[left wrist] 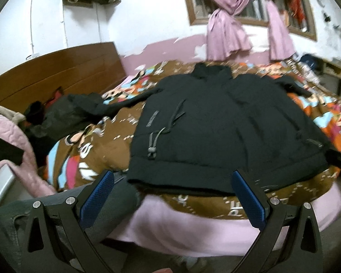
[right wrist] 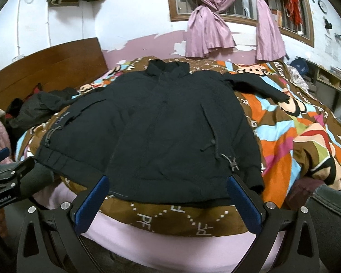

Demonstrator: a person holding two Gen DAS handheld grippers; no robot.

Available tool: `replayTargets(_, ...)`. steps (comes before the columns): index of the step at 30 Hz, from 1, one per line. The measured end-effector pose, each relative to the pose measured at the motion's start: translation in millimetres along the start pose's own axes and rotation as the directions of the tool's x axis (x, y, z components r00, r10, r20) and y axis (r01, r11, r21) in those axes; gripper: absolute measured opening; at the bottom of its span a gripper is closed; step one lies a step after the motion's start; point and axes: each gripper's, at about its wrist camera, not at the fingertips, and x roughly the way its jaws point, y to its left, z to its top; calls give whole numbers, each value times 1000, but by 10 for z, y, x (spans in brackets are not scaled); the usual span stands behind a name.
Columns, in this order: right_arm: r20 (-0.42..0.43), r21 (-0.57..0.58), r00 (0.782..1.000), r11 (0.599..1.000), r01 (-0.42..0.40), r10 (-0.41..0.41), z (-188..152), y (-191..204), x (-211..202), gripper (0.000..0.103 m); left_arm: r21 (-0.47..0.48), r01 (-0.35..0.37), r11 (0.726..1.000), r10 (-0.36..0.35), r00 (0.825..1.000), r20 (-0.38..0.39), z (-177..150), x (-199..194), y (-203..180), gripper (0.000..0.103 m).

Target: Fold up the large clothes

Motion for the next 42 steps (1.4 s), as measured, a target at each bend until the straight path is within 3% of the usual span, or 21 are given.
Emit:
replayTargets(5,2,-2,999,999,51,-51,29,-35,24,103,6,-101,995,101,993,-62,59,118,85,101)
replayTargets(11,17,-1,996,996,93,-93,275,-112,-32,103,-14,-99,995,97,990,-103,210,190,163,101)
replayTargets(16,56,-50,990,990,128,-126,592,-143,-110,103,-11,-84,996,83,993,-90,462,142,106,101)
replayTargets(26,138,-255,956,924,286,-258,1604,-117,-454,103,3,-12,1000,12,1000,-17,1222,145,47,101)
replayTargets(33,129,-348,958,893,285,-255,2360,-205,-380,103,-14,46,999,-46,999,-3,1792,340,57,101)
replayTargets(37,119,-272,969,931,242,-217,2730,-547,-163,103,-46,72,996,-73,997,-21,2048,627,16,101)
replayTargets(42,73,-34,973,975,220,-218,3081,-1370,430,103,-32,108,994,-110,993,-51,2254,1153,-200,101)
